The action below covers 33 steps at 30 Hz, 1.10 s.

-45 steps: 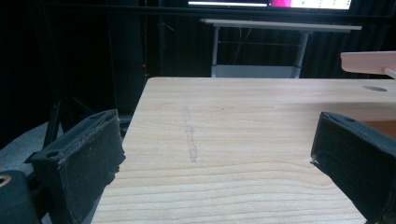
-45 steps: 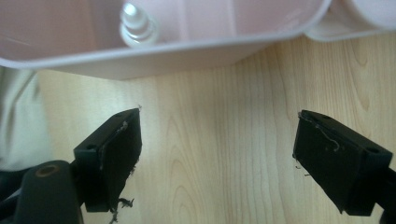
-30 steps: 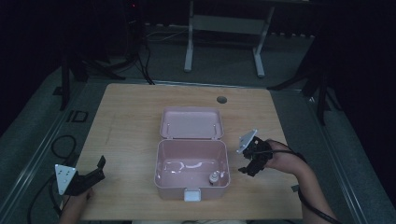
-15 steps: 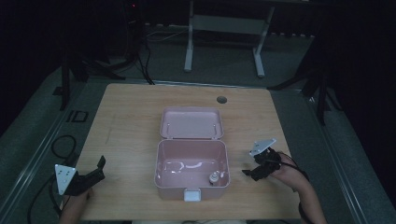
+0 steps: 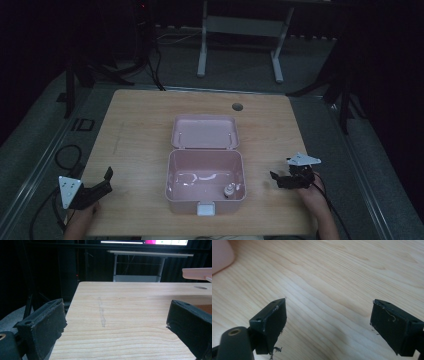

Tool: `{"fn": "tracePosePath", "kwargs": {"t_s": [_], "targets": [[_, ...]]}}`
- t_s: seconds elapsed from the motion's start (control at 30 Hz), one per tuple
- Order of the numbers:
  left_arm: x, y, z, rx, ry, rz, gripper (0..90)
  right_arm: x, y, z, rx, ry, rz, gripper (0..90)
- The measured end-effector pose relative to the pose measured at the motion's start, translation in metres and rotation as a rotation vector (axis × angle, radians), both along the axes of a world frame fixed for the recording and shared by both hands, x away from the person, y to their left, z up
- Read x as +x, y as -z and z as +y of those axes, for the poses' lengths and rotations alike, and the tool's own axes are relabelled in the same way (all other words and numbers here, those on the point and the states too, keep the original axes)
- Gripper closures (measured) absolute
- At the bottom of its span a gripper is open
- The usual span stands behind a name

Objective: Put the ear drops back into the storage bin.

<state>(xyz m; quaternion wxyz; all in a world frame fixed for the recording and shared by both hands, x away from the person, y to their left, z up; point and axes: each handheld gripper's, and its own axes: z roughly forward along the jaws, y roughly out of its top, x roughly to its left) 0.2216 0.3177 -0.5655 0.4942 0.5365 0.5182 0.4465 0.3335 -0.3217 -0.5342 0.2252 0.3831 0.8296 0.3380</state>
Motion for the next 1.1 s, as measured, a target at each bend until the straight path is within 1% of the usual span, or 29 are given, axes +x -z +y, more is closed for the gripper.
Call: {"fn": "tracePosePath", "kwargs": {"t_s": [0.03,0.1,0.13,0.2,0.23,0.27,0.3,0.33,0.37,0.4,0.43,0.5,0.53,0.6,0.67,0.7,0.8,0.83,0.9,0.97,1.03,1.1], "targets": [[0.000,0.000,0.000,0.000,0.000,0.000,2.4,0.000,0.000,0.000,0.000,0.000,0.000,13.2],[0.000,0.000,0.000,-0.001,0.000,0.000,2.4,-0.002,0.003,-0.002,-0.018,0.028,-0.012,13.2],[0.000,0.000,0.000,0.000,0.000,0.000,2.4,-0.003,0.007,-0.003,-0.025,0.064,-0.018,12.4],[0.000,0.000,0.000,-0.001,0.000,-0.001,2.4,-0.005,0.008,-0.004,-0.008,0.088,-0.038,12.4],[0.000,0.000,0.000,-0.002,0.000,0.000,2.4,-0.006,0.008,-0.003,-0.015,0.108,-0.051,12.4],[0.000,0.000,0.000,-0.002,0.000,0.000,2.4,-0.006,0.008,-0.003,-0.015,0.108,-0.051,12.4],[0.000,0.000,0.000,-0.002,0.002,0.001,2.4,-0.008,0.009,-0.004,0.000,0.155,-0.081,12.4],[0.000,0.000,0.000,-0.003,0.002,0.000,2.4,-0.008,0.010,-0.004,0.004,0.181,-0.091,12.4],[0.000,0.000,0.000,-0.003,0.001,-0.002,2.4,-0.009,0.010,-0.004,-0.006,0.214,-0.107,12.4],[0.000,0.000,0.000,-0.002,0.000,-0.002,2.4,-0.009,0.010,-0.004,0.004,0.236,-0.122,12.4],[0.000,0.000,0.000,-0.002,0.000,-0.002,2.4,-0.009,0.011,-0.005,0.026,0.255,-0.130,12.4],[0.000,0.000,0.000,-0.001,0.000,-0.002,2.4,-0.009,0.011,-0.005,0.026,0.255,-0.130,12.4],[0.000,0.000,0.000,0.000,0.000,-0.001,2.4,-0.011,0.011,-0.009,0.074,0.338,-0.173,12.4],[0.000,0.000,0.000,-0.001,0.001,0.000,2.4,-0.012,0.011,-0.010,0.076,0.380,-0.190,12.4],[0.000,0.000,0.000,-0.001,0.001,0.001,2.4,-0.013,0.012,-0.012,0.099,0.411,-0.208,12.4],[0.000,0.000,0.000,-0.001,0.001,0.001,2.4,-0.014,0.013,-0.012,0.096,0.438,-0.212,12.3],[0.000,0.000,0.000,-0.001,0.002,0.001,2.4,-0.015,0.014,-0.013,0.099,0.497,-0.232,12.3],[0.000,0.000,0.000,-0.001,0.003,-0.002,2.4,-0.015,0.014,-0.013,0.112,0.511,-0.235,12.3],[0.000,0.000,0.000,0.000,0.002,-0.001,2.4,-0.017,0.013,-0.014,0.122,0.545,-0.263,12.3],[0.000,0.000,0.000,-0.002,0.002,0.000,2.4,-0.018,0.013,-0.015,0.150,0.563,-0.261,12.3],[0.000,0.000,0.000,-0.002,0.002,0.000,2.4,-0.019,0.013,-0.014,0.138,0.594,-0.280,12.3],[0.000,0.000,0.000,-0.001,0.002,0.000,2.3,-0.018,0.014,-0.014,0.136,0.602,-0.283,12.3]]}}
